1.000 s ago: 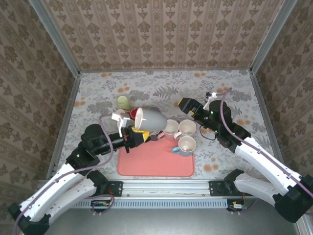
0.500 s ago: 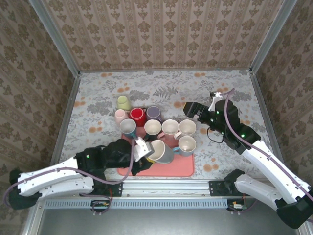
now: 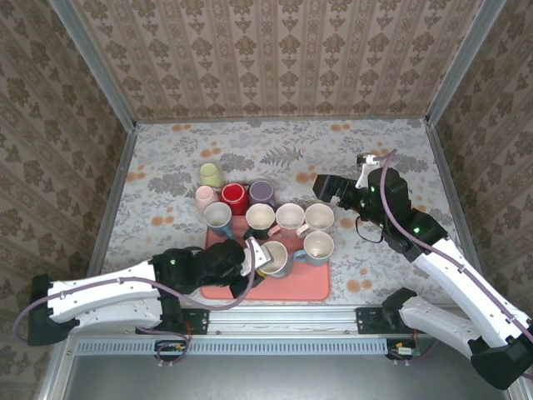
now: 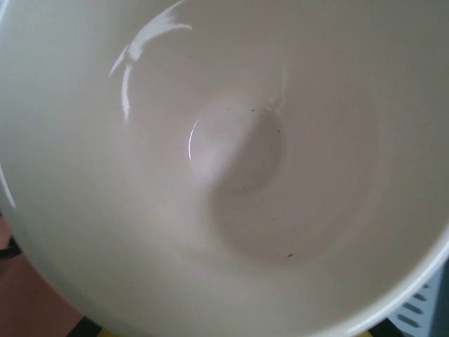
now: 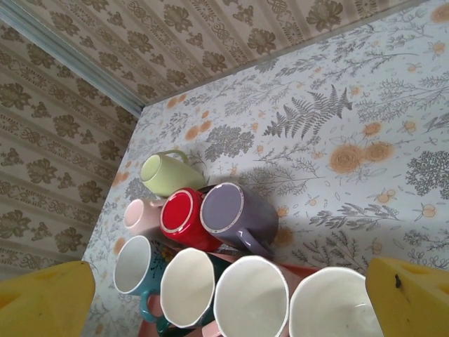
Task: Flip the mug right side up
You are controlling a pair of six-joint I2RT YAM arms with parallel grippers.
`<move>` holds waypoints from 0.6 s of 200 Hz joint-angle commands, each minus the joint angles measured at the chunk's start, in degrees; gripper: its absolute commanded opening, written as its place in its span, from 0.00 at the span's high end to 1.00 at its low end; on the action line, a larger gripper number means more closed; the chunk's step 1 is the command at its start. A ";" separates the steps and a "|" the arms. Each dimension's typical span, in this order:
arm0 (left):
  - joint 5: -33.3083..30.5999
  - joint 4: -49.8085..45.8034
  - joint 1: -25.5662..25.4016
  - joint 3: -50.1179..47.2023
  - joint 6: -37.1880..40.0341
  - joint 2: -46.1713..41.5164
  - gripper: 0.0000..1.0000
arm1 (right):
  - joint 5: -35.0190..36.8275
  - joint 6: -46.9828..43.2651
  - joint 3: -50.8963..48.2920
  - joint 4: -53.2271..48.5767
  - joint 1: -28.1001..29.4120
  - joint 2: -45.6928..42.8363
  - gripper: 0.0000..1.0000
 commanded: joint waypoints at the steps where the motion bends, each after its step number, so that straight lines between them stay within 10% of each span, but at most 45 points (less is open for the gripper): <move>1: -4.48 2.20 -0.35 0.30 -0.24 -0.20 1.00 | 0.59 -1.64 1.93 -1.85 -0.43 -0.29 0.00; 120: -7.74 3.40 1.85 0.71 -3.78 13.90 1.00 | -0.38 -2.99 1.90 -1.47 -0.86 0.22 0.00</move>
